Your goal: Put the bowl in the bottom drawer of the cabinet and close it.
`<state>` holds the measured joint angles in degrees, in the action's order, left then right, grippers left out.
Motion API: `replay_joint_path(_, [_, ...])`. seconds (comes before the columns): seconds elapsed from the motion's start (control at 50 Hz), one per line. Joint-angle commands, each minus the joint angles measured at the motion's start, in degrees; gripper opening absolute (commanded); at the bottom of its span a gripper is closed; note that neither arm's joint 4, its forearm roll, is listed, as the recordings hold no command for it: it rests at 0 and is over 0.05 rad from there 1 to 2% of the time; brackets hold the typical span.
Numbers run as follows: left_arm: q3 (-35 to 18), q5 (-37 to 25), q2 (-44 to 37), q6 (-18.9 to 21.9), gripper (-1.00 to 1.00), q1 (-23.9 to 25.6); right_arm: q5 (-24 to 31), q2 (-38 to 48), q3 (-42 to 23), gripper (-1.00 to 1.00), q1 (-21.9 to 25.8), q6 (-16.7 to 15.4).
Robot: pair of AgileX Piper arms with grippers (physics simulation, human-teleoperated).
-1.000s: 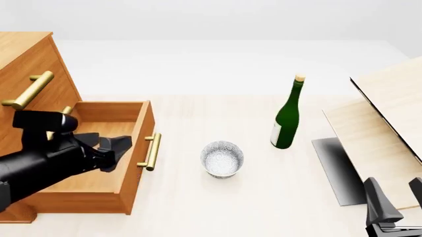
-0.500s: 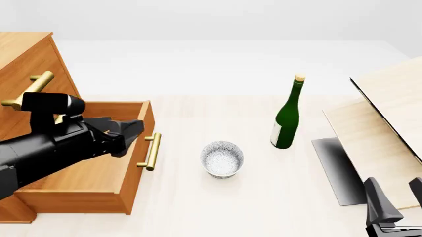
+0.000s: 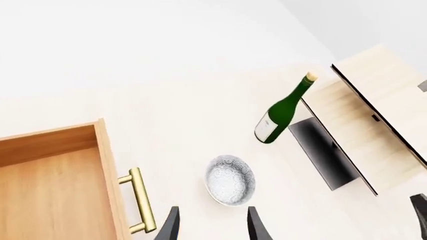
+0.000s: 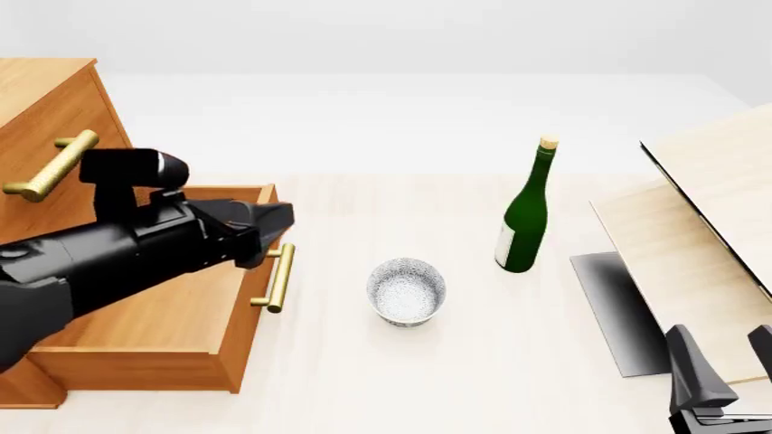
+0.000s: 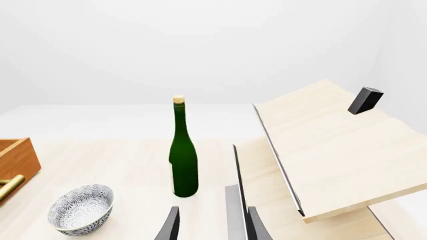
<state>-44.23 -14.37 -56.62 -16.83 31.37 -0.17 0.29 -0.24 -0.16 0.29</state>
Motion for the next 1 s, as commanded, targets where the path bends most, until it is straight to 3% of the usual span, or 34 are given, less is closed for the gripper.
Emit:
replay_joint_path(0.02, [-1.3,1.6,-2.7,-1.5,1.0,1.4,0.0,0.0,0.0,1.0,0.0,0.0])
replay_joint_path(1.0, [-6.9,10.3,-19.1,-8.2,1.0,3.1,0.0,0.0,0.0,1.0,0.0,0.0])
